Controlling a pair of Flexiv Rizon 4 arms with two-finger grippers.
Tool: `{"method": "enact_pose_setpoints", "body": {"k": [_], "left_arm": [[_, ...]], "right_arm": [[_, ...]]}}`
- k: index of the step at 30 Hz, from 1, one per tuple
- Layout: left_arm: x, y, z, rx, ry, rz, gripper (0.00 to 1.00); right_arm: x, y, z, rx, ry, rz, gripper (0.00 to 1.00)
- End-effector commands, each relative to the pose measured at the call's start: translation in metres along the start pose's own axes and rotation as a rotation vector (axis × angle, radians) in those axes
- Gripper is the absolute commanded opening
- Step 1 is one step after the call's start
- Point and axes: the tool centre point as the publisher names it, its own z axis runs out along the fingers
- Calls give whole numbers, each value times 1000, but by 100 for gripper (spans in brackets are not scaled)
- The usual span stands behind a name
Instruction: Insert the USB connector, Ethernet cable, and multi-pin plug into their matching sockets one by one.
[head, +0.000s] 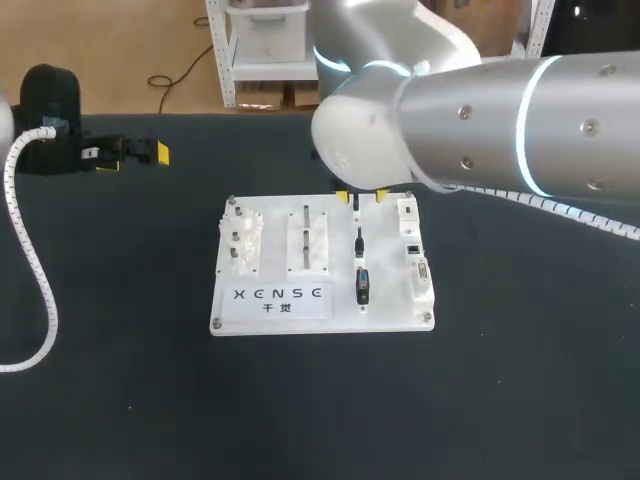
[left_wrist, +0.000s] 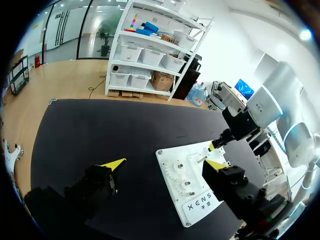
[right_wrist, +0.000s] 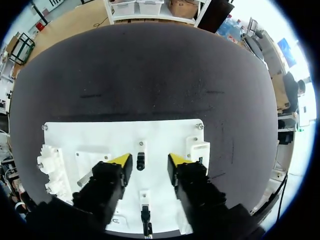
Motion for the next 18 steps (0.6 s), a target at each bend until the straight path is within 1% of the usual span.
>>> {"method": "enact_pose_setpoints", "body": {"k": [1,7,9,11,18], "left_arm": [[0,0,0,0,0,0,100],[0,0,0,0,0,0,100],[0,0,0,0,0,0,100],[0,0,0,0,0,0,100],[0,0,0,0,0,0,100]], "right_arm": [[4,0,1,2,-4,-2,27],[4,2,2,11,-2,-15,19],[4,4,1,8,-4,-21,12],[4,5,1,5,-10,-33,0],[8,5,-4,-3,-37,-58,0]]}}
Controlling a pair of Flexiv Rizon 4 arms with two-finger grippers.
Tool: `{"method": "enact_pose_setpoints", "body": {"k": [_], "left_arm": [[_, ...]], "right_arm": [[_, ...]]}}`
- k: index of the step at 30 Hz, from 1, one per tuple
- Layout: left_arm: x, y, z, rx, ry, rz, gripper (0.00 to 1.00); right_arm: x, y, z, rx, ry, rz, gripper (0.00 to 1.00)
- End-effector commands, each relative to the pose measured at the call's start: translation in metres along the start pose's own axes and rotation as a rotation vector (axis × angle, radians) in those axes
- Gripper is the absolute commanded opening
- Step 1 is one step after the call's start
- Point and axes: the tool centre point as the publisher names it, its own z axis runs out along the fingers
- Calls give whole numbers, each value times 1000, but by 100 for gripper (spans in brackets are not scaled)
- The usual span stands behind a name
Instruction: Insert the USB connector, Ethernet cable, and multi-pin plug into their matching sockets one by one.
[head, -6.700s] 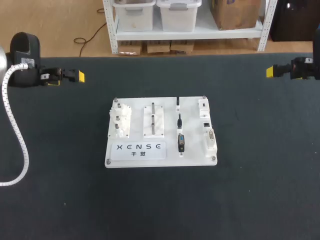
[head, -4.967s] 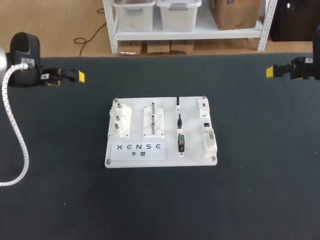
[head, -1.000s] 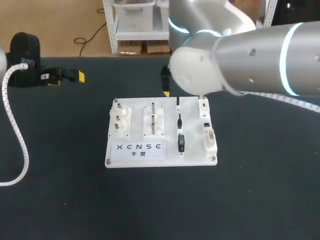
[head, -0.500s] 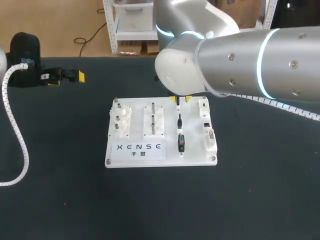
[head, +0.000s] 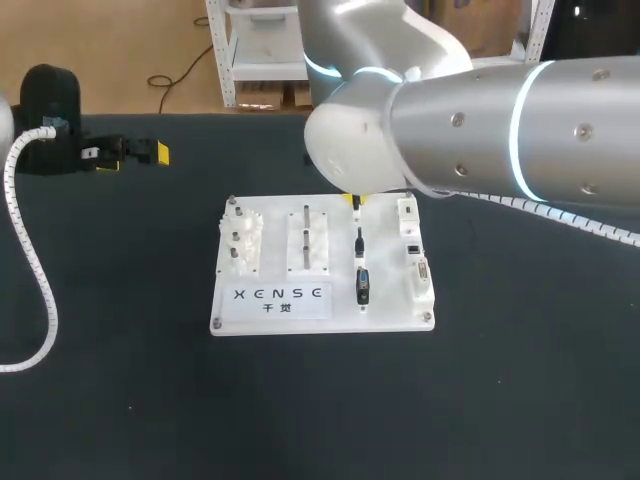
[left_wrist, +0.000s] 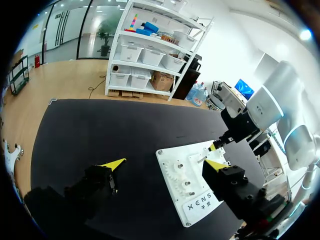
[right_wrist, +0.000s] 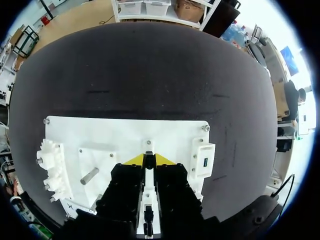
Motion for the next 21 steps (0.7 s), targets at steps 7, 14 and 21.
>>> {"method": "enact_pose_setpoints", "body": {"k": [7,14,21], "left_arm": [[0,0,0,0,0,0,100],[0,0,0,0,0,0,100],[0,0,0,0,0,0,100]], "right_arm": [[9,-8,-17,-17,-78,-13,0],[12,-22,-39,-46,-130,0,0],[18,-54,-40,-16,-159,13,0]]}}
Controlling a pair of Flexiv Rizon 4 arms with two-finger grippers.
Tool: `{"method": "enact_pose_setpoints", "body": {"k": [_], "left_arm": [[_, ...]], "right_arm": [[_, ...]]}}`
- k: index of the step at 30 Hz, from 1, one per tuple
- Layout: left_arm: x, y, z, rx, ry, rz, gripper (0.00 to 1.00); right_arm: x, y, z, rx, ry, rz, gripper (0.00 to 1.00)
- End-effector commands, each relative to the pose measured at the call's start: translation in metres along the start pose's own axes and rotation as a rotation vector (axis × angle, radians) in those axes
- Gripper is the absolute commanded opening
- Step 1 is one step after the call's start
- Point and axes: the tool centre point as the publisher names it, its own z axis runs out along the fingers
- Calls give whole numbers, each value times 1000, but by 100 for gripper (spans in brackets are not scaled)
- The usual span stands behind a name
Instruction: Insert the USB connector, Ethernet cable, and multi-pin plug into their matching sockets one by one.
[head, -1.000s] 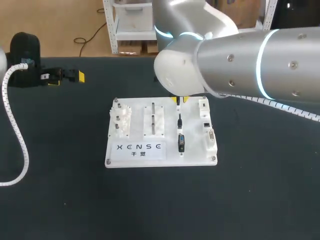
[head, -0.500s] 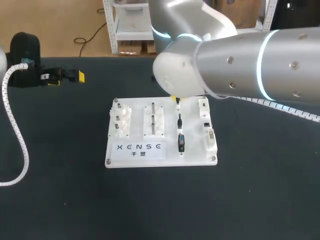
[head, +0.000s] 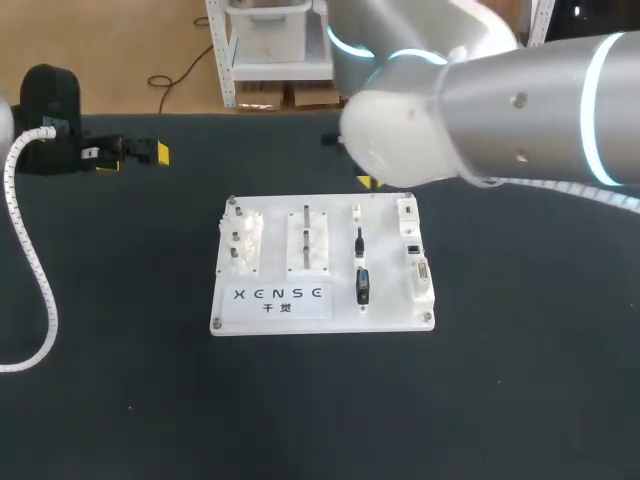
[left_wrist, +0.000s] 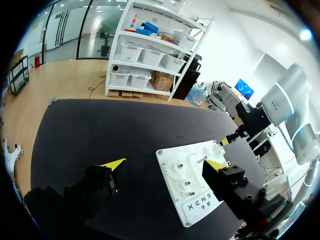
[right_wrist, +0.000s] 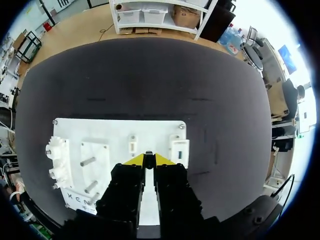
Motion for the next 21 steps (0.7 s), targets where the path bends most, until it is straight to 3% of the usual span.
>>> {"method": "enact_pose_setpoints", "body": {"k": [1,7,21], "left_arm": [[0,0,0,0,0,0,100],[0,0,0,0,0,0,100],[0,0,0,0,0,0,100]], "right_arm": [[14,-23,0,2,-105,-10,0],[21,-37,11,31,-99,-8,0],[17,-41,24,68,-95,6,0]]}}
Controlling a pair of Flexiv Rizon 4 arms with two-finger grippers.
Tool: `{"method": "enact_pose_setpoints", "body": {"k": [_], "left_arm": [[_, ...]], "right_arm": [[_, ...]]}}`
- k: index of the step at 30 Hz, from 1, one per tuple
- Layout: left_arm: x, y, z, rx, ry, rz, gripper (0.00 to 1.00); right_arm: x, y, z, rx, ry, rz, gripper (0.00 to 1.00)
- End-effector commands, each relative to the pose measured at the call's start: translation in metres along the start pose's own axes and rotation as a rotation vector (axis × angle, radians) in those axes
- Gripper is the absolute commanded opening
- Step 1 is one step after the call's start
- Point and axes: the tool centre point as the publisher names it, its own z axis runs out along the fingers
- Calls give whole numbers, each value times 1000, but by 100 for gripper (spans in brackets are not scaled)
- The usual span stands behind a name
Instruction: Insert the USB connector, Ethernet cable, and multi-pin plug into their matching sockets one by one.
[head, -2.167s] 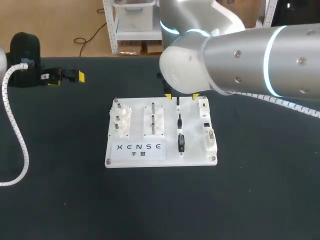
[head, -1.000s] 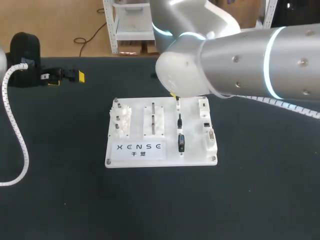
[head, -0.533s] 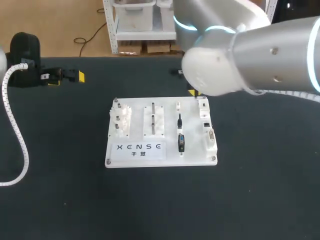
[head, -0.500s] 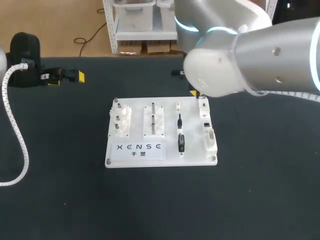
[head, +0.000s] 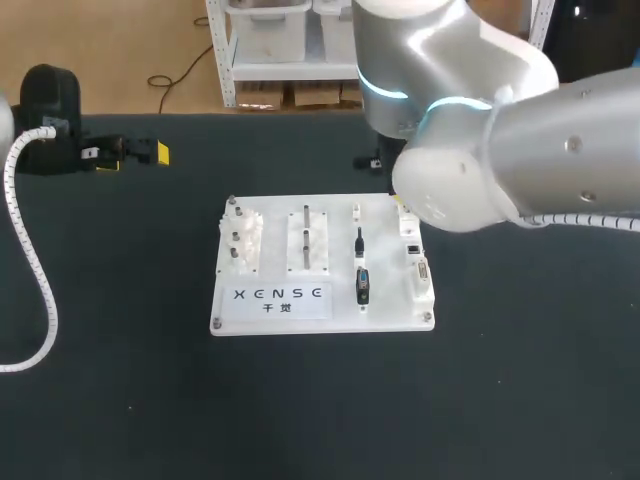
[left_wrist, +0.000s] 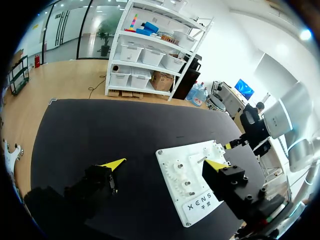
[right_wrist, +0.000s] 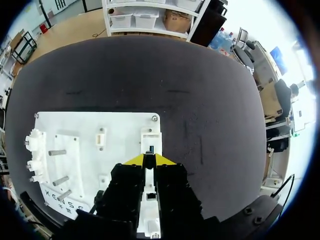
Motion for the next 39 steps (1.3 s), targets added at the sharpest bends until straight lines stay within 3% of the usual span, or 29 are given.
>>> {"method": "enact_pose_setpoints", "body": {"k": [1,30,39], "left_arm": [[0,0,0,0,0,0,100],[0,0,0,0,0,0,100],[0,0,0,0,0,0,100]], "right_arm": [[1,-2,4,2,-21,4,0],[-2,0,9,4,-10,1,0],[3,-10,23,35,18,27,0]]}}
